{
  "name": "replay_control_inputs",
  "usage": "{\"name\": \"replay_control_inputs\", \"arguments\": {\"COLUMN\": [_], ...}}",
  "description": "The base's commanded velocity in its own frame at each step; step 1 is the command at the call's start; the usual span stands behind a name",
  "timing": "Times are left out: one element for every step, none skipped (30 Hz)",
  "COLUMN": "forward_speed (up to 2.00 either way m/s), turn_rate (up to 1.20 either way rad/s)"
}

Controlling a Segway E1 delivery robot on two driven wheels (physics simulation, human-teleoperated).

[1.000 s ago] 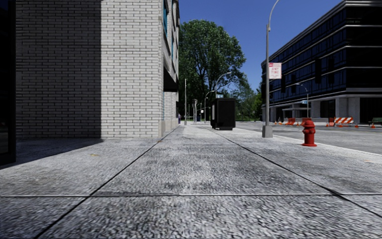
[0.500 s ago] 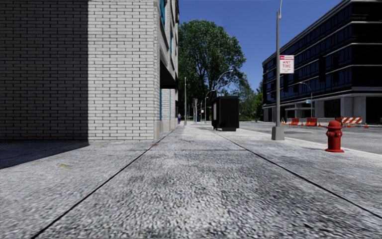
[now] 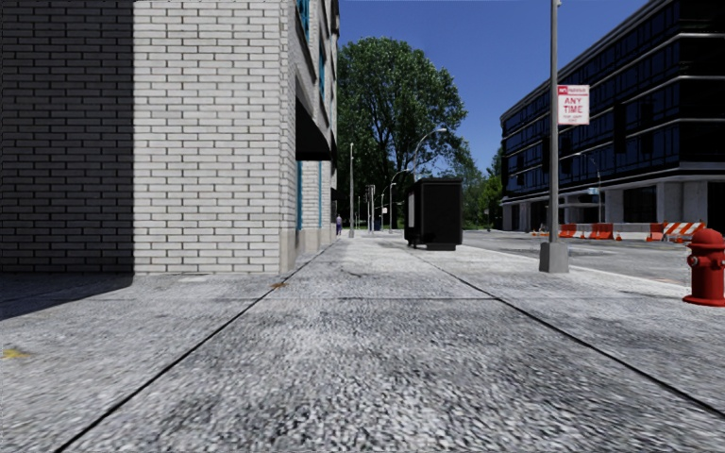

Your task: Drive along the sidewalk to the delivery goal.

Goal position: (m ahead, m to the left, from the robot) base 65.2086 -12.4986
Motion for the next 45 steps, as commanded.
{"name": "replay_control_inputs", "arguments": {"forward_speed": [2.0, 2.0, 2.0, 2.0, 2.0, 2.0, 2.0, 2.0, 2.0, 2.0, 2.0, 2.0, 2.0, 2.0, 2.0, 2.0, 2.0, 2.0, 2.0, 2.0, 2.0, 2.0, 2.0, 2.0, 2.0, 2.0, 2.0, 2.0, 2.0, 2.0, 2.0, 2.0, 2.0, 2.0, 2.0, 2.0, 2.0, 2.0, 2.0, 2.0, 2.0, 2.0, 2.0, 2.0, 2.0], "turn_rate": [0.0, 0.0, 0.0, 0.0, 0.0, 0.0, 0.0, 0.0, 0.0, 0.0, 0.0, 0.0, 0.0, 0.0, 0.0, 0.0, 0.0, 0.0, 0.0, 0.0, 0.0, 0.0, 0.0, 0.0, 0.0, 0.01, 0.18, 0.18, 0.33, 0.45, 0.5, 0.5, 0.47, 0.34, 0.34, 0.14, 0.0, 0.0, 0.0, 0.0, 0.0, 0.0, 0.0, 0.0, 0.0]}}
